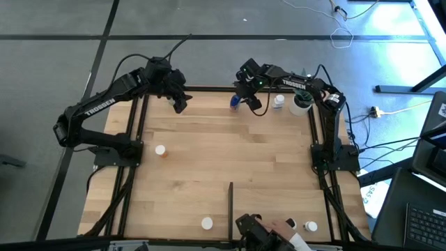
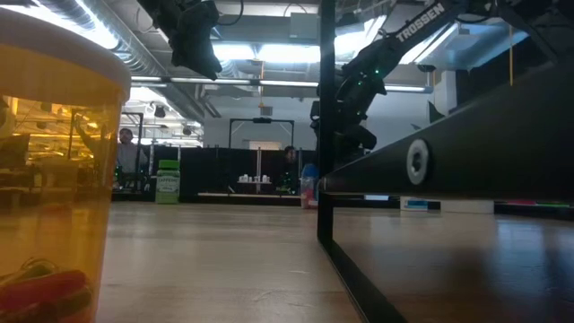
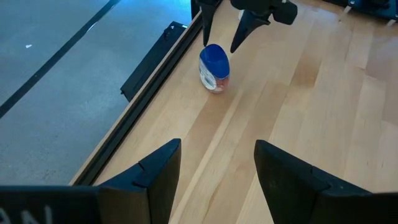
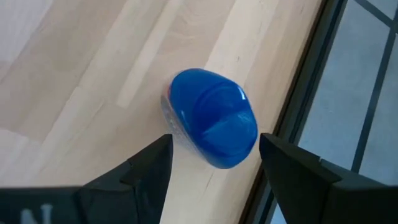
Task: Pick and place medicine bottles onto shelf by color
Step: Put the blue pill bottle onto the shelf
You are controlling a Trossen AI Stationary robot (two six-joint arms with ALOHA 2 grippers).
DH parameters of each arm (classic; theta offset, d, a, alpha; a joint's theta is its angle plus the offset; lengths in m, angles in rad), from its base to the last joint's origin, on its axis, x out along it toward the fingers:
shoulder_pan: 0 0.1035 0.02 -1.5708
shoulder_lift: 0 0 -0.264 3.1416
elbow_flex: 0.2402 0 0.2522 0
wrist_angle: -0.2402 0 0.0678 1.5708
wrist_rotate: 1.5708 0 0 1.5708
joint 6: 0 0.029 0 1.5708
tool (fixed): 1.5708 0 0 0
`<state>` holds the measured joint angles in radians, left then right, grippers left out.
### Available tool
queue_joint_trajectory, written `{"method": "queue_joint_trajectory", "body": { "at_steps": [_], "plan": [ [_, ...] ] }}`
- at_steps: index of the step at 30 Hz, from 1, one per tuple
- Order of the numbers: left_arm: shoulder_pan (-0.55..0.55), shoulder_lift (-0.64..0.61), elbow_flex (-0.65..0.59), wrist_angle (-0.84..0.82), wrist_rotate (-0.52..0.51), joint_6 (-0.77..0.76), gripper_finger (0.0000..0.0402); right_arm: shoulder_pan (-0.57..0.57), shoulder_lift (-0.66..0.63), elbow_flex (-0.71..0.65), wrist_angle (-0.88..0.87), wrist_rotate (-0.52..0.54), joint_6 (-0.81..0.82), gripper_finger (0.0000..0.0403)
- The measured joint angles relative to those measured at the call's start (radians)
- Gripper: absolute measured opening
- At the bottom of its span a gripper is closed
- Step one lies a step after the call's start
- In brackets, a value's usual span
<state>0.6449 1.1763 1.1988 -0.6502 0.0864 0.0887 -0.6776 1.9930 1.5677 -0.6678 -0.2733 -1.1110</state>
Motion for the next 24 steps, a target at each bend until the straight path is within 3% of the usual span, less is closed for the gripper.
{"method": "queue_joint_trajectory", "body": {
  "at_steps": [24],
  "plan": [
    [0.000, 0.000, 0.000, 0.000, 0.000, 0.000, 0.0198, 0.026, 0.000, 0.004, -0.065, 0.029, 0.004, 0.0242]
  ]
}}
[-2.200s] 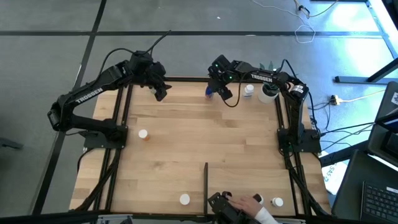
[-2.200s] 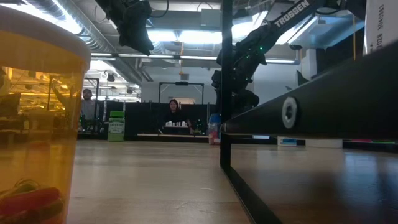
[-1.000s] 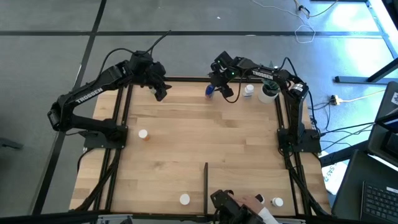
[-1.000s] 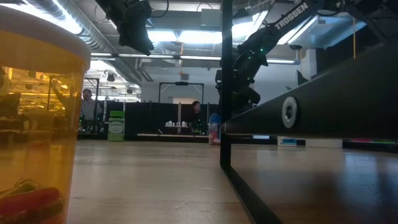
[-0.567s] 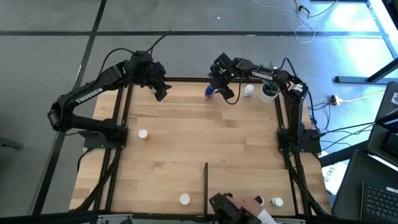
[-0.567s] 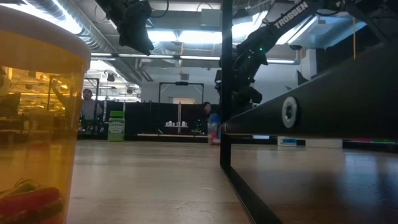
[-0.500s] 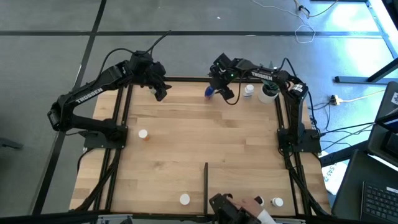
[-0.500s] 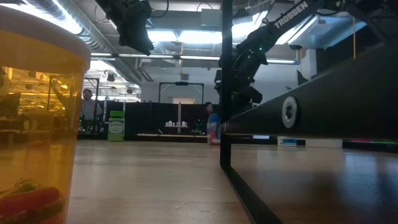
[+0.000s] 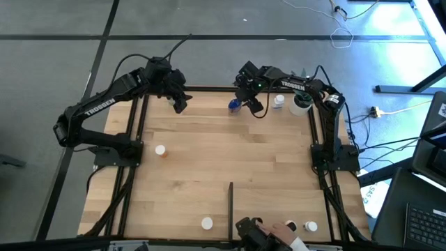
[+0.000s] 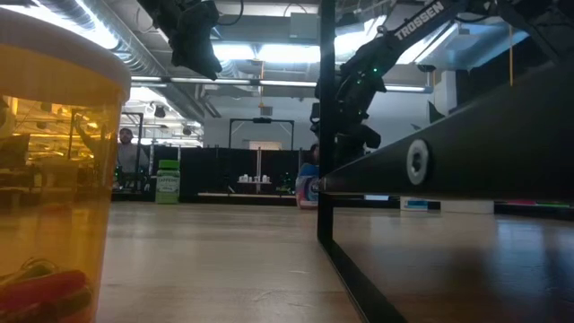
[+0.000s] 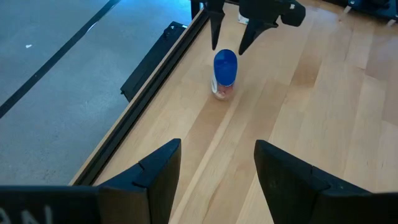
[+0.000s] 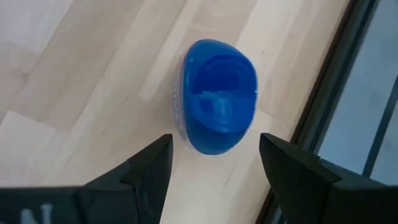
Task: Pick and place medicine bottles onto shelf by color
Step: Put the blue pill bottle onto the shelf
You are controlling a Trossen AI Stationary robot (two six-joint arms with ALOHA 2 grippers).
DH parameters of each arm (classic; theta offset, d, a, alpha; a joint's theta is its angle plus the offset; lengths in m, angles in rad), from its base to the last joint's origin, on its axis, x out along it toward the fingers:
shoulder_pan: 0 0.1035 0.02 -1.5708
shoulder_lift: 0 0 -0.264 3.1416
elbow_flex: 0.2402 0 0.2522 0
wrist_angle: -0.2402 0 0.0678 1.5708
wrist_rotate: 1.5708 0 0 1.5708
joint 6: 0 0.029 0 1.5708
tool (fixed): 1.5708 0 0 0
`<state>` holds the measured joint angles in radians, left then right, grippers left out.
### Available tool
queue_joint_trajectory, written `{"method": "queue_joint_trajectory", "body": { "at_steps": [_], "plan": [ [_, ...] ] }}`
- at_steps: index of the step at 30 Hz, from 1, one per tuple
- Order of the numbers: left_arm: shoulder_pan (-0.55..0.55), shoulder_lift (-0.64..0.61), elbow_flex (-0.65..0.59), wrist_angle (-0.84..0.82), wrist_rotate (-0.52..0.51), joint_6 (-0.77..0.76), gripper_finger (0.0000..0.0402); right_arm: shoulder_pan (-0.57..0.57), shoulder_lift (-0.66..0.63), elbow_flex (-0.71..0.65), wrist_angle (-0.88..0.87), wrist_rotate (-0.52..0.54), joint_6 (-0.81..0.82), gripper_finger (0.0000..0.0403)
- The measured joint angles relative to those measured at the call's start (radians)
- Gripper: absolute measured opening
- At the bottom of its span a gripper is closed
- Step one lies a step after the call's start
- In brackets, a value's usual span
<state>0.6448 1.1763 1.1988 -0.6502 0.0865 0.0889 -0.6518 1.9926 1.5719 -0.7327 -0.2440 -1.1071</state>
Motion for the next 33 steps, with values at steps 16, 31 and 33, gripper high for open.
{"method": "queue_joint_trajectory", "body": {
  "at_steps": [16, 31, 33],
  "plan": [
    [0.000, 0.000, 0.000, 0.000, 0.000, 0.000, 0.0198, 0.032, 0.000, 0.062, -0.043, 0.015, 0.187, 0.0242],
    [0.000, 0.000, 0.000, 0.000, 0.000, 0.000, 0.0198, 0.050, 0.026, 0.058, -0.020, 0.015, 0.188, 0.0242],
    [0.000, 0.000, 0.000, 0.000, 0.000, 0.000, 0.0198, 0.050, 0.026, 0.058, -0.011, 0.015, 0.190, 0.0242]
  ]
}}
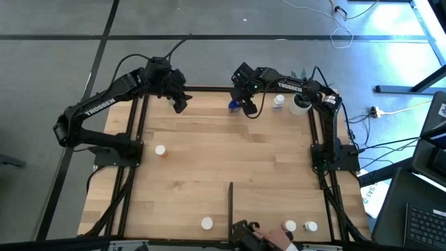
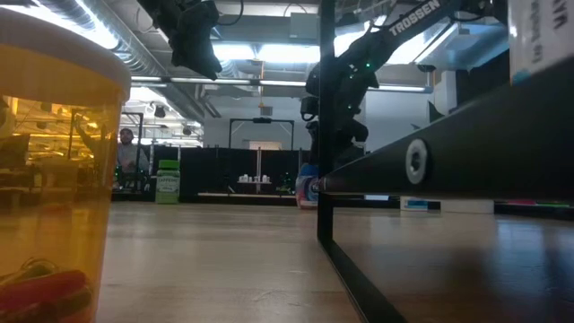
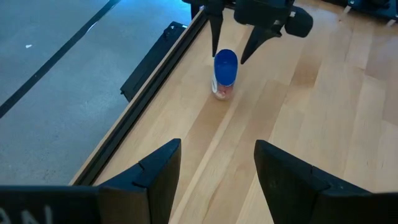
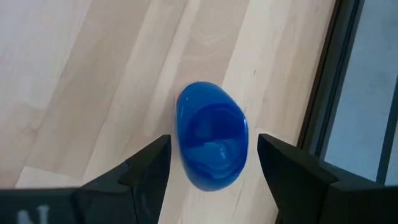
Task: Pick and place medicine bottles onto shelf by color
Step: Put the blue pill bottle onto the shelf
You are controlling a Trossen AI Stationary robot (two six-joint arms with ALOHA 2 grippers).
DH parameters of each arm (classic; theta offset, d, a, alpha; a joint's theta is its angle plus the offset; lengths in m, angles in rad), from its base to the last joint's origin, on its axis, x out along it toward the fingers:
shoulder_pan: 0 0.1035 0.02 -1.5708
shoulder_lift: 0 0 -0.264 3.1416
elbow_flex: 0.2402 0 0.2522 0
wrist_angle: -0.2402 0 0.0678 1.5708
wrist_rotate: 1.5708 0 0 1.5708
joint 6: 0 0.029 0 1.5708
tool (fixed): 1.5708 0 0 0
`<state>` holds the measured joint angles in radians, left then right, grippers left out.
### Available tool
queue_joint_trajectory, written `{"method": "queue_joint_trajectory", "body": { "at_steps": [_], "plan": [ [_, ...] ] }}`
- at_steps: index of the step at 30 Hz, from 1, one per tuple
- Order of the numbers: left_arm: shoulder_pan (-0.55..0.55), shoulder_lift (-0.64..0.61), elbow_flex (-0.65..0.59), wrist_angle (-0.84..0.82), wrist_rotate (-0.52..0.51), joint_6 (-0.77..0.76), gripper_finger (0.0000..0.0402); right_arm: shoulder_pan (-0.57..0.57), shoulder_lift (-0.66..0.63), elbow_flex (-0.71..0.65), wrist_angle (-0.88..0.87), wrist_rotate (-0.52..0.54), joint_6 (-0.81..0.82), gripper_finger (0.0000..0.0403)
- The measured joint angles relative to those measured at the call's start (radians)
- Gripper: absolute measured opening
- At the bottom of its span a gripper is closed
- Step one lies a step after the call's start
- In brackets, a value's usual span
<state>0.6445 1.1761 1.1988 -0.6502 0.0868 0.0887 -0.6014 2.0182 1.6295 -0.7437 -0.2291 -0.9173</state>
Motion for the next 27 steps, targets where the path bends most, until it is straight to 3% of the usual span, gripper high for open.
{"method": "queue_joint_trajectory", "body": {
  "at_steps": [22, 27],
  "plan": [
    [0.000, 0.000, 0.000, 0.000, 0.000, 0.000, 0.0198, 0.003, 0.076, 0.000, 0.005, 0.054, 0.004, 0.0242],
    [0.000, 0.000, 0.000, 0.000, 0.000, 0.000, 0.0198, 0.003, 0.076, 0.000, 0.005, 0.053, 0.005, 0.0219]
  ]
}}
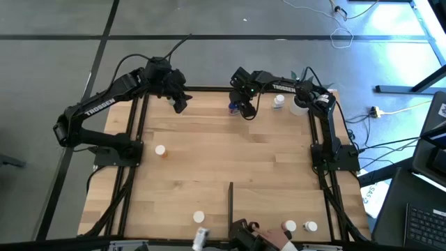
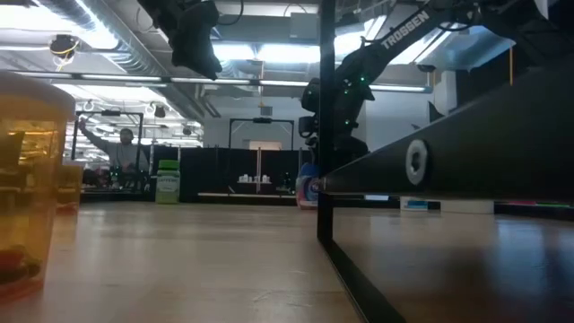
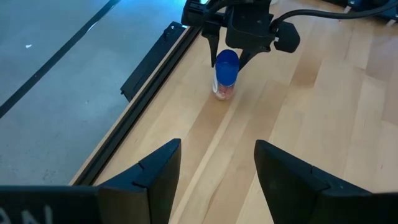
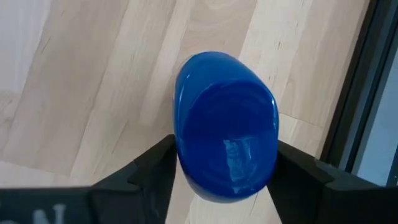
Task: Pick and place medicine bottles onto shelf by color
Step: Put the blue pill bottle onto the shelf
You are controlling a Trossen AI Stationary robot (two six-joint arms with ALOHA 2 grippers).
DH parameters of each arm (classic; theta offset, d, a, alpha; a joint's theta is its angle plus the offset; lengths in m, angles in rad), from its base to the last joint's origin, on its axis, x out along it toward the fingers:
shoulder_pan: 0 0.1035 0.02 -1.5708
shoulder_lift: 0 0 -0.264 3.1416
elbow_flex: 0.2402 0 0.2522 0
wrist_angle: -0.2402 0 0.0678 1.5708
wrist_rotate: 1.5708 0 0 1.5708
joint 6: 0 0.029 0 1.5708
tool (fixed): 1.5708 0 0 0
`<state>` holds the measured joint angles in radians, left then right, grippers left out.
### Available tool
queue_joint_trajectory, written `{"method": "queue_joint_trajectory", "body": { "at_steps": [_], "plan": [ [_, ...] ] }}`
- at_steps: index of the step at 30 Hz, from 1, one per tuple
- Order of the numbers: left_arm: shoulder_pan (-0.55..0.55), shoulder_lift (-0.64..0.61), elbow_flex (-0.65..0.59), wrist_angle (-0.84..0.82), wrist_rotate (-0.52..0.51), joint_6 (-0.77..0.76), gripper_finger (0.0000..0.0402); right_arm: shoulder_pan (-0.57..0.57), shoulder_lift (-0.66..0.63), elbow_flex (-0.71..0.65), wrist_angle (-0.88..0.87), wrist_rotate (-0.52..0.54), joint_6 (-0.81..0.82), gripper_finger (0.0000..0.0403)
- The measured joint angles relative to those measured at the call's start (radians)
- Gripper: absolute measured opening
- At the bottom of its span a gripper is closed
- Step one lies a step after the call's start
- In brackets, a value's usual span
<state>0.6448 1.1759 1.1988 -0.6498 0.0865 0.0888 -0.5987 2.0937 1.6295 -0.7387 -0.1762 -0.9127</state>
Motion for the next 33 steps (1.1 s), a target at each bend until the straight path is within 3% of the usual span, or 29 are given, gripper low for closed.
{"method": "queue_joint_trajectory", "body": {
  "at_steps": [5, 15, 33],
  "plan": [
    [0.000, 0.000, 0.000, 0.000, 0.000, 0.000, 0.0198, 0.000, 0.000, 0.000, 0.002, -0.002, 0.000, 0.0184],
    [0.000, 0.000, 0.000, 0.000, 0.000, 0.000, 0.0198, 0.000, 0.000, 0.029, -0.032, 0.005, 0.019, 0.0186],
    [0.000, 0.000, 0.000, 0.000, 0.000, 0.000, 0.0198, -0.020, 0.000, 0.409, -0.457, 0.000, 0.189, 0.0185]
  ]
}}
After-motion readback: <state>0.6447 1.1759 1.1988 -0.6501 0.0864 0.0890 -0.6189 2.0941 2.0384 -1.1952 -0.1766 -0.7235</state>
